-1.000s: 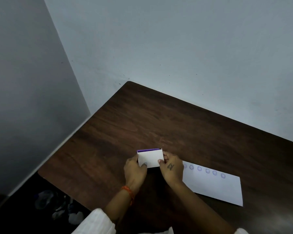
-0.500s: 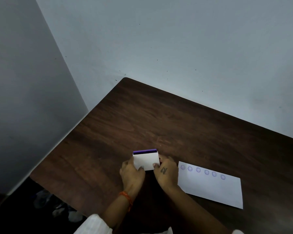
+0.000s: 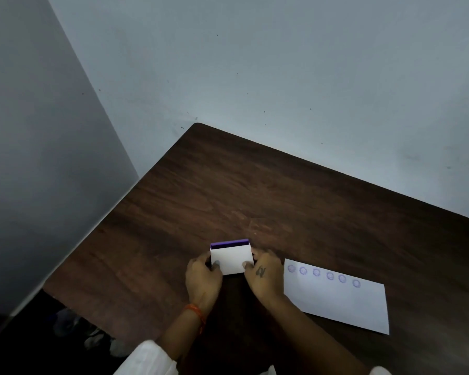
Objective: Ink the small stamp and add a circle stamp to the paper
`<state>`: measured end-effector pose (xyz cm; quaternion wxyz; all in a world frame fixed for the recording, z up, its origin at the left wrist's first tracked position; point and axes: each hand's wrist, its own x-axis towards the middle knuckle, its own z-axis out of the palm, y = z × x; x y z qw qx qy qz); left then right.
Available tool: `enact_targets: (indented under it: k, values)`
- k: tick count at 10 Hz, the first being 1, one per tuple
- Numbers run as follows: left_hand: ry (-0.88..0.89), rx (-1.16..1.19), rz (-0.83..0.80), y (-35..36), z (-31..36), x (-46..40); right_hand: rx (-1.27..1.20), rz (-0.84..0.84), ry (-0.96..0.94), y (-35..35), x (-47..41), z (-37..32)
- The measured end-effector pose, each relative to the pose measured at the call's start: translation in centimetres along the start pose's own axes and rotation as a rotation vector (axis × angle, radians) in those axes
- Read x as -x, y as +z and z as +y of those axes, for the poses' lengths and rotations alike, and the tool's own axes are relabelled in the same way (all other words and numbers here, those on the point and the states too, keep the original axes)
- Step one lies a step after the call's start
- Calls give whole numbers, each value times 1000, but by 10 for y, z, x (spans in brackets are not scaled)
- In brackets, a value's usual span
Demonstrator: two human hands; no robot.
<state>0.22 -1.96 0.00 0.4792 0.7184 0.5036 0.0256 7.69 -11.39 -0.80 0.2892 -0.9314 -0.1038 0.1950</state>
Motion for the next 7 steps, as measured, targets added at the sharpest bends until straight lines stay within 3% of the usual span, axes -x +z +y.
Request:
enact_targets:
  k: [7]
  values:
    - [-2,-8,-14,-15,-6,-27,25,-73,-33,-13,-8,-6]
